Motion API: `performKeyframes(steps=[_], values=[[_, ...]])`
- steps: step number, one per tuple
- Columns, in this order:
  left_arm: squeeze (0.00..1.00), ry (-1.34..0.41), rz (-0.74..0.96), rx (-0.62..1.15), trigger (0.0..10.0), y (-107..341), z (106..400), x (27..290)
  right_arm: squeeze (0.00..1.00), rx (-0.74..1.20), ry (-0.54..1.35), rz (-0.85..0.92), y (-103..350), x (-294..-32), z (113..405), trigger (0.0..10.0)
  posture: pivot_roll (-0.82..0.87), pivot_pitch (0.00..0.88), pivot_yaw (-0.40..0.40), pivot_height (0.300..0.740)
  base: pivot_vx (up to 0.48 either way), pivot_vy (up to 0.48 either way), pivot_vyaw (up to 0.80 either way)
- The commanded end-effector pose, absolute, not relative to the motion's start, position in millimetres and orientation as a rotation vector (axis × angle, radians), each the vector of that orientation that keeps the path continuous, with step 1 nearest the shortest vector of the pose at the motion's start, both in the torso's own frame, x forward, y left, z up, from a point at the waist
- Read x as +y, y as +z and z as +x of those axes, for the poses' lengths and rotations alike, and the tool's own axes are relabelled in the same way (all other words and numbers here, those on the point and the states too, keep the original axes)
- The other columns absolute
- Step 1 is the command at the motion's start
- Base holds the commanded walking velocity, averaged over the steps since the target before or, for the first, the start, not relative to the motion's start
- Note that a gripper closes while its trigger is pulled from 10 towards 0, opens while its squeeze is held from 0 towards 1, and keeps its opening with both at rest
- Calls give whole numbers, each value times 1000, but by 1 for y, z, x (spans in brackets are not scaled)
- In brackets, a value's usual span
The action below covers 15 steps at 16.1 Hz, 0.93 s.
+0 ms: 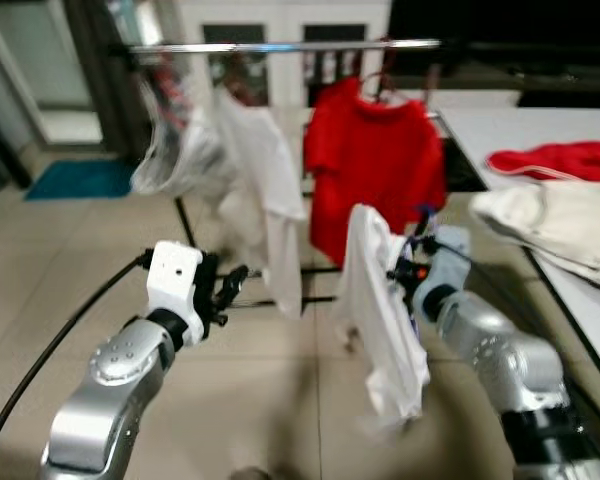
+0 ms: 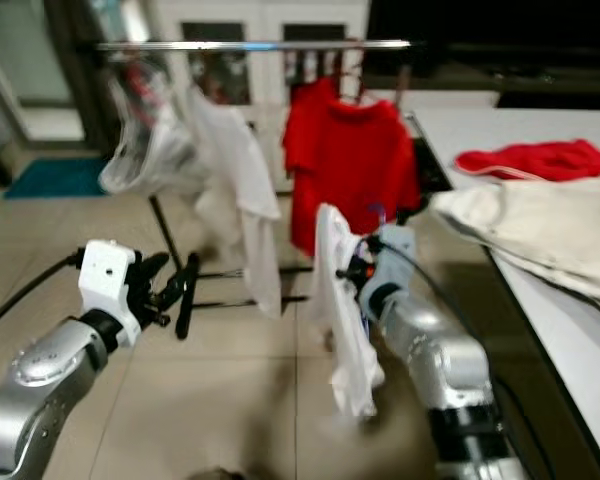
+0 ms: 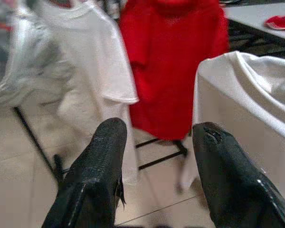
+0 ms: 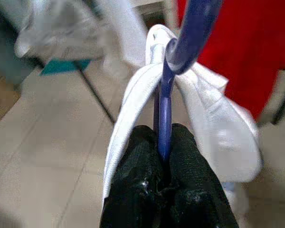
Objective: Hang hanger
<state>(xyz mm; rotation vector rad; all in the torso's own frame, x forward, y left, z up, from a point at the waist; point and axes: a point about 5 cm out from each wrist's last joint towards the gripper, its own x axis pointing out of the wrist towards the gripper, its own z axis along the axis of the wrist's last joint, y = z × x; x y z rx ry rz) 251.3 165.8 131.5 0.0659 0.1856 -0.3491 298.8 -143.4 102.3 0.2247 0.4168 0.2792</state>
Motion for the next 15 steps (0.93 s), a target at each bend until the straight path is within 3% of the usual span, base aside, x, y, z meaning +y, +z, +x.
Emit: performKeyframes(steps=[1,3,6,10,11,12,15], values=[[0,-321,93,194,10000,127,252,168,0,328,342,208,117,-134,300,10000,100,0,-4,740,0,0,0],[0,-302,111,187,10000,127,254,166,0,283,378,276,123,-132,299,10000,101,0,3,740,0,0,0],[0,-319,113,174,10000,128,258,159,0,242,443,274,130,-121,300,10000,81,0,12,740,0,-457,0],[0,-295,96,181,10000,123,261,168,0,197,584,266,141,-113,296,10000,87,0,14,740,0,0,0],[588,-302,80,202,10000,122,260,171,0,182,612,276,146,-112,296,10000,91,0,17,740,0,0,0],[1000,-314,67,224,10000,121,260,174,0,164,648,290,152,-111,296,10000,92,0,20,740,0,0,0],[1000,-348,33,226,10000,121,272,182,0,139,777,284,167,-105,294,10000,79,0,26,740,0,0,0]])
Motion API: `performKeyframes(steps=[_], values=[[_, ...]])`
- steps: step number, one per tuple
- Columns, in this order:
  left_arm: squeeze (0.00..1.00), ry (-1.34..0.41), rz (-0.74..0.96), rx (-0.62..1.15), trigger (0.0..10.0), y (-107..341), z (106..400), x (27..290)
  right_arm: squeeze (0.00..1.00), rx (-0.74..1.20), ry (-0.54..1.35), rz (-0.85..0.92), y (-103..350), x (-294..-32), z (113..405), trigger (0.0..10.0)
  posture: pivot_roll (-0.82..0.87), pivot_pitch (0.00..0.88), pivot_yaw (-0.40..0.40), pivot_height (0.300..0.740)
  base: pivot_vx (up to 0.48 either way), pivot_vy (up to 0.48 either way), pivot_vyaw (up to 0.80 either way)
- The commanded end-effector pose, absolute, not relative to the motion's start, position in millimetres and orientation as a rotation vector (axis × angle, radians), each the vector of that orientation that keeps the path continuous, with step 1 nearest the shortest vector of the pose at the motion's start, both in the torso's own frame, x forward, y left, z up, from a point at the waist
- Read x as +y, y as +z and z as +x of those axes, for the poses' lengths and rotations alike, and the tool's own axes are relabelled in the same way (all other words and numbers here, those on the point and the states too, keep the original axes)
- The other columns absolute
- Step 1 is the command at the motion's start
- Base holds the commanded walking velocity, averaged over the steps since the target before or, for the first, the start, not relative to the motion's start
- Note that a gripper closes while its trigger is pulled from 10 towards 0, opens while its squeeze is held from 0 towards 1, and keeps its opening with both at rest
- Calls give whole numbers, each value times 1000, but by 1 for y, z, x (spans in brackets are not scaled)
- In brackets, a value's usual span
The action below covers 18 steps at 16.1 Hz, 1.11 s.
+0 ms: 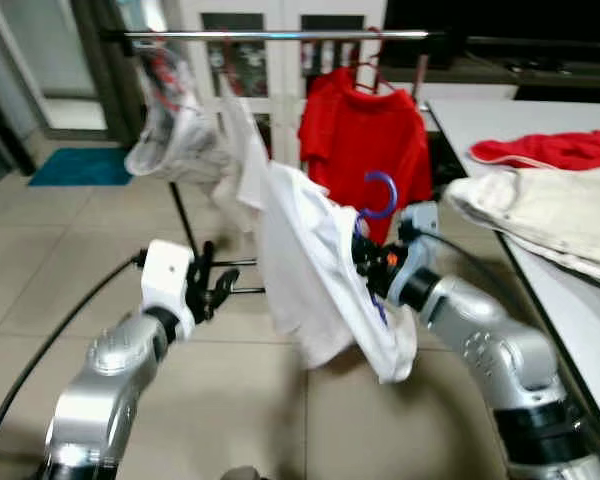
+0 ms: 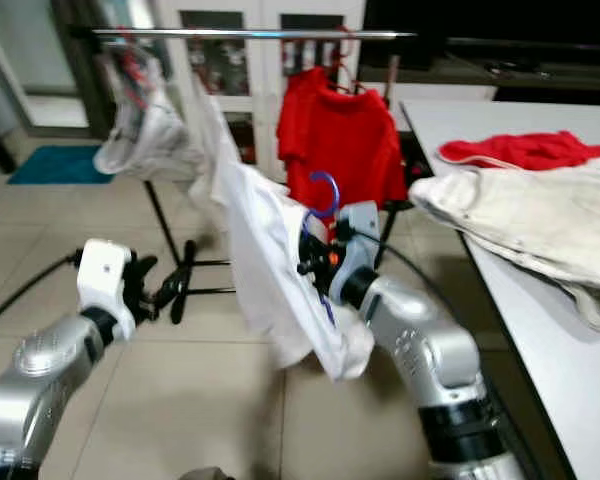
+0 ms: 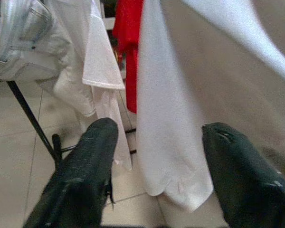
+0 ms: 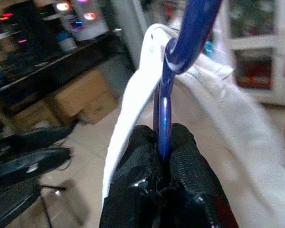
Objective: Hang hanger
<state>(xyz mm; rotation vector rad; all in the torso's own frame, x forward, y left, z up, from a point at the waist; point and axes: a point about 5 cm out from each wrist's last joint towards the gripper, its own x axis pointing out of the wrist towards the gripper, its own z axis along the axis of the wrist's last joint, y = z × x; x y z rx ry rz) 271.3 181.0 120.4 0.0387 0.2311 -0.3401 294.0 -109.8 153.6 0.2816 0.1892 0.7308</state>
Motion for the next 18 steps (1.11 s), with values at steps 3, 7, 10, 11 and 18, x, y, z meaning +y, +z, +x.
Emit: performKeyframes(steps=[3,7,10,11,18], values=[[1000,-450,15,230,10000,122,279,176,0,137,831,314,176,-102,294,10000,79,0,7,740,0,0,0],[0,-487,-119,164,10000,140,303,186,0,168,973,303,184,-100,283,10000,70,0,20,740,0,0,0],[0,-621,-200,84,10000,169,304,165,0,185,842,214,182,-104,290,10000,63,0,30,740,0,0,0],[0,-707,-196,72,10000,174,300,153,0,195,792,174,180,-104,293,10000,60,0,32,740,0,0,0],[0,-842,176,98,10000,162,303,134,0,232,636,118,181,-91,302,10000,40,0,34,740,0,0,0]])
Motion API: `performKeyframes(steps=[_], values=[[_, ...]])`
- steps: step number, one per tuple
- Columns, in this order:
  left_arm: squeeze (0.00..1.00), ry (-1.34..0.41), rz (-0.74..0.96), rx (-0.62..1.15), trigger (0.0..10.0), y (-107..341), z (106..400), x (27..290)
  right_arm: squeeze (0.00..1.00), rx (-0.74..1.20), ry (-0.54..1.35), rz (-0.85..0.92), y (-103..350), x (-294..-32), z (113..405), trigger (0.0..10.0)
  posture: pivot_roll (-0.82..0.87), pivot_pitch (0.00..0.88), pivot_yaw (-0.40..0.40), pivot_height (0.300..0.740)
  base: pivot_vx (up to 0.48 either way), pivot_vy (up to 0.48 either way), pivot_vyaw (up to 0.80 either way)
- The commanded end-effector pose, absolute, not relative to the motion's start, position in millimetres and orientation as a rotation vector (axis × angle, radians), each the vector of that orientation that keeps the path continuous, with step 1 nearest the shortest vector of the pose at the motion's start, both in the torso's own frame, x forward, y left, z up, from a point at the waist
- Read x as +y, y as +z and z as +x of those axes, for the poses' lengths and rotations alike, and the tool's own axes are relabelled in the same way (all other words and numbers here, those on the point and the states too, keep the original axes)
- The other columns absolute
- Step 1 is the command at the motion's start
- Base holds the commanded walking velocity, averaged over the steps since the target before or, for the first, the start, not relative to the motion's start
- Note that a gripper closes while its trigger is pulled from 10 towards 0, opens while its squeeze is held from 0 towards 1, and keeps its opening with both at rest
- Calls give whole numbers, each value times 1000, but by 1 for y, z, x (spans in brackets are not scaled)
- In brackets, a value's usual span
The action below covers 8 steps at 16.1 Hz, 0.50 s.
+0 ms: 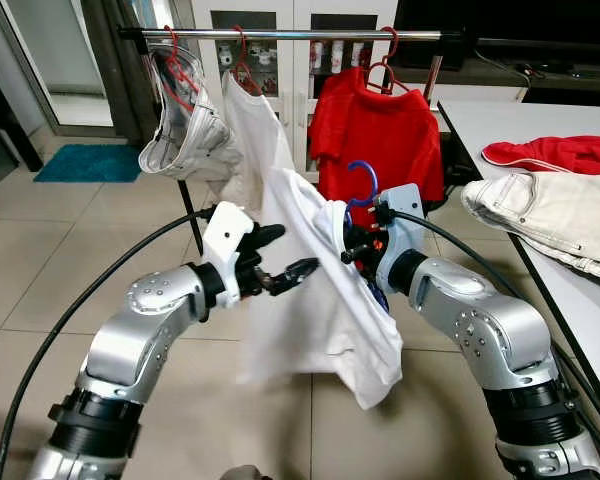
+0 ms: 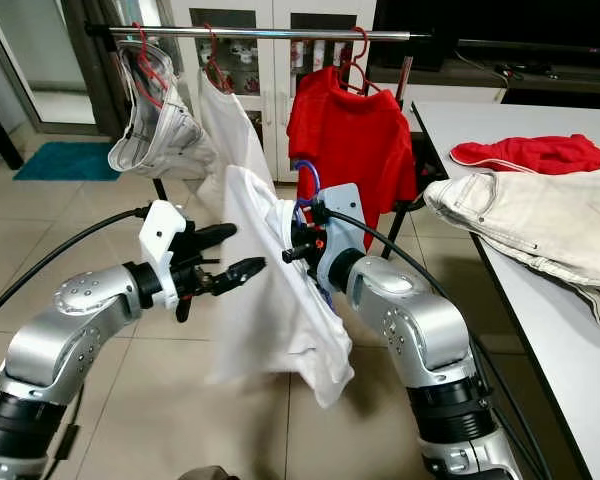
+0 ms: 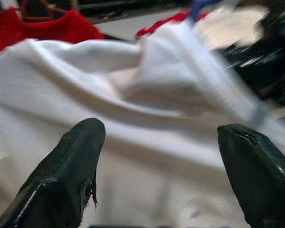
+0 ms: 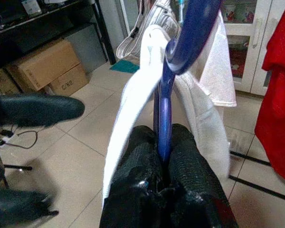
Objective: Hang hanger
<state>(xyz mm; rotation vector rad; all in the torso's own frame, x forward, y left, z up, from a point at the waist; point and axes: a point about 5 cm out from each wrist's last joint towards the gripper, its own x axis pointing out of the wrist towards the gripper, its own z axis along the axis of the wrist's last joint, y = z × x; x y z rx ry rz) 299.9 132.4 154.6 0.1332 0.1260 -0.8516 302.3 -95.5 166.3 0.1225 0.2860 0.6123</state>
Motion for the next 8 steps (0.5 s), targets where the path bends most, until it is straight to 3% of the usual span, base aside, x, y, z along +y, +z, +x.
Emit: performKeyframes(steps=[1,8], values=[[0,-812,252,94,10000,161,310,139,0,229,646,120,183,-89,301,10000,38,0,36,740,0,0,0],[0,-864,309,37,10000,160,326,138,0,226,694,150,189,-85,296,10000,34,0,40,740,0,0,0]])
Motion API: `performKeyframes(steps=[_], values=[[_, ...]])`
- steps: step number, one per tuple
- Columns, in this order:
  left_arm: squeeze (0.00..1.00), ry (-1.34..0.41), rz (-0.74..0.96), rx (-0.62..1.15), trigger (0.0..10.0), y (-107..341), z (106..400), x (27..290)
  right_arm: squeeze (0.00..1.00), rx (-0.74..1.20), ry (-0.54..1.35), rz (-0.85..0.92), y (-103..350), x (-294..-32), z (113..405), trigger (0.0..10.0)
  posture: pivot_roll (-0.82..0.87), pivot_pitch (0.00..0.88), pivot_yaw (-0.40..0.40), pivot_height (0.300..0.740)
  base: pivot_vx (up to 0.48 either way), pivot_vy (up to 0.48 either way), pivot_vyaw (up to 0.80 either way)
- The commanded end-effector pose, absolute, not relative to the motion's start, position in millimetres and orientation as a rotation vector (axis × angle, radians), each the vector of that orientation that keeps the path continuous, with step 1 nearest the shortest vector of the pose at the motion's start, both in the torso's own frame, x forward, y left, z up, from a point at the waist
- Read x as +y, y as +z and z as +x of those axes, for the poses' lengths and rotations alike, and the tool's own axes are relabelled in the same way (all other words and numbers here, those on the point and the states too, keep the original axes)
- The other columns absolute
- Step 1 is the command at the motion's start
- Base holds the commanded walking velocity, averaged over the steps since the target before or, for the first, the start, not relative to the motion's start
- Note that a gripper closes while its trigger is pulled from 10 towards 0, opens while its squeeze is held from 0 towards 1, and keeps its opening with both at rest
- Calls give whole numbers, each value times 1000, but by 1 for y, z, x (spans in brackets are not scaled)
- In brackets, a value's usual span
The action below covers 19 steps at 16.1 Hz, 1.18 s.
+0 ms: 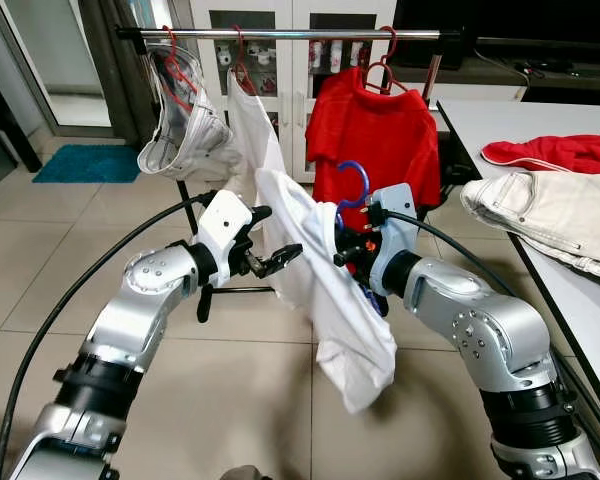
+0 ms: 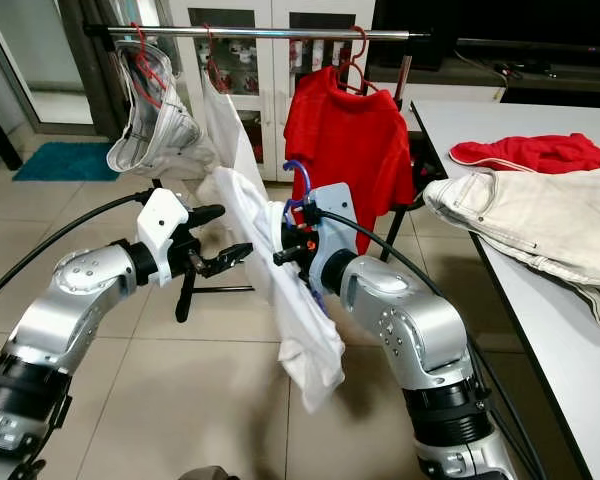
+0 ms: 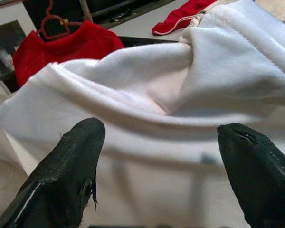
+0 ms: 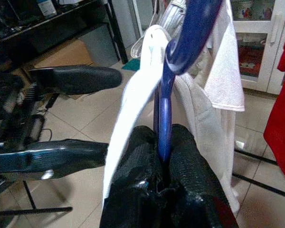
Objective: Hang hanger
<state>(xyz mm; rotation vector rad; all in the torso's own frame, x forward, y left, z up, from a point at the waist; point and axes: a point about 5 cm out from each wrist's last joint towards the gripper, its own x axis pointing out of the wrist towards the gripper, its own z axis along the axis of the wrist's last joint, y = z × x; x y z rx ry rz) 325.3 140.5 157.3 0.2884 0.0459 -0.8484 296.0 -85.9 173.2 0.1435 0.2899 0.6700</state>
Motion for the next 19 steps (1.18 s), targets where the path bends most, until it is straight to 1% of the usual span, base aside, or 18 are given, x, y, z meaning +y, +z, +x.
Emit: performKeyframes(steps=[1,2,3,4,6,7,13,19], values=[[0,-879,313,21,5608,161,328,136,0,224,701,155,190,-85,296,10000,34,0,40,740,0,0,0],[0,-889,311,9,3529,161,330,134,0,222,708,159,190,-84,295,10000,34,0,39,740,0,0,0],[0,-925,303,-8,1686,162,330,128,0,219,724,161,191,-83,294,10000,34,0,39,740,0,0,0],[0,-958,304,-16,1529,162,330,122,0,219,738,162,192,-82,293,10000,29,0,42,740,0,0,0],[0,-969,342,-16,0,158,332,120,0,220,752,163,192,-81,292,10000,25,0,45,740,0,0,0],[0,-966,365,-17,0,158,333,120,0,220,756,163,192,-81,291,10000,24,0,47,740,0,0,0],[0,-966,380,-32,0,157,336,124,0,224,762,172,191,-80,289,10000,26,0,46,740,0,0,0],[0,-949,435,-22,0,155,337,133,0,237,744,176,188,-83,289,10000,26,0,46,740,0,0,0]])
